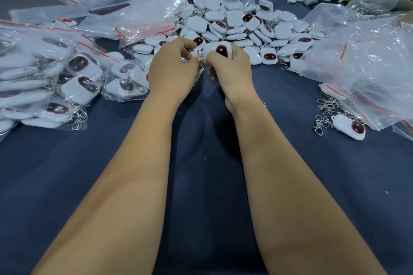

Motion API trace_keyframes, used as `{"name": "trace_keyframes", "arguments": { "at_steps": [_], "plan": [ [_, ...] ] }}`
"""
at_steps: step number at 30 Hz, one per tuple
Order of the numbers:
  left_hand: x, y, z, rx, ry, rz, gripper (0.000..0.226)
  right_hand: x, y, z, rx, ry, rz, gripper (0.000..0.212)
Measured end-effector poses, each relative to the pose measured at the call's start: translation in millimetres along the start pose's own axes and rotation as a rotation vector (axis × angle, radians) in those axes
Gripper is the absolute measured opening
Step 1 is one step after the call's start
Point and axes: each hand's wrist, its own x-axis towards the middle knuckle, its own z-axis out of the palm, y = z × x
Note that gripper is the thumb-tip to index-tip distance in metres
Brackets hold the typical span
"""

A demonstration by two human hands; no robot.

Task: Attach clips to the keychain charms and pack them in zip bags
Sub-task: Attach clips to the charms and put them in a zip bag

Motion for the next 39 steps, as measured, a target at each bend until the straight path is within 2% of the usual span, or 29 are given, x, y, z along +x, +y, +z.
{"name": "trace_keyframes", "arguments": {
  "at_steps": [4,11,19,24,30,35,39],
  "plan": [
    [1.2,-2.3,0.6,-0.004,-0.002,0.011,0.038,0.0,4.0,2.0,-0.086,-0.07,-0.017,0.018],
    [1.6,-4.5,0.6,0.022,0.001,0.039,0.044,1.8,3.1,2.1,-0.089,-0.067,0.034,0.008],
    [-2.9,0.7,-1.1,-0.067,0.003,-0.027,0.034,1.2,8.5,3.1,-0.164,-0.131,-0.018,0.014],
    [-2.9,2.1,-0.4,-0.066,0.001,-0.036,0.017,3.6,8.0,2.4,-0.193,-0.153,-0.006,0.026],
    [1.0,-1.1,0.5,0.023,0.015,-0.018,0.018,3.8,3.4,1.8,-0.121,-0.122,0.04,0.033],
    [1.4,-1.3,1.6,0.039,0.009,0.0,0.018,3.6,4.8,1.4,-0.052,-0.109,0.037,0.028],
    [1.4,-2.9,3.1,0.044,0.01,0.029,0.02,4.0,5.3,-0.9,-0.055,-0.128,0.01,0.037]
  ]
}}
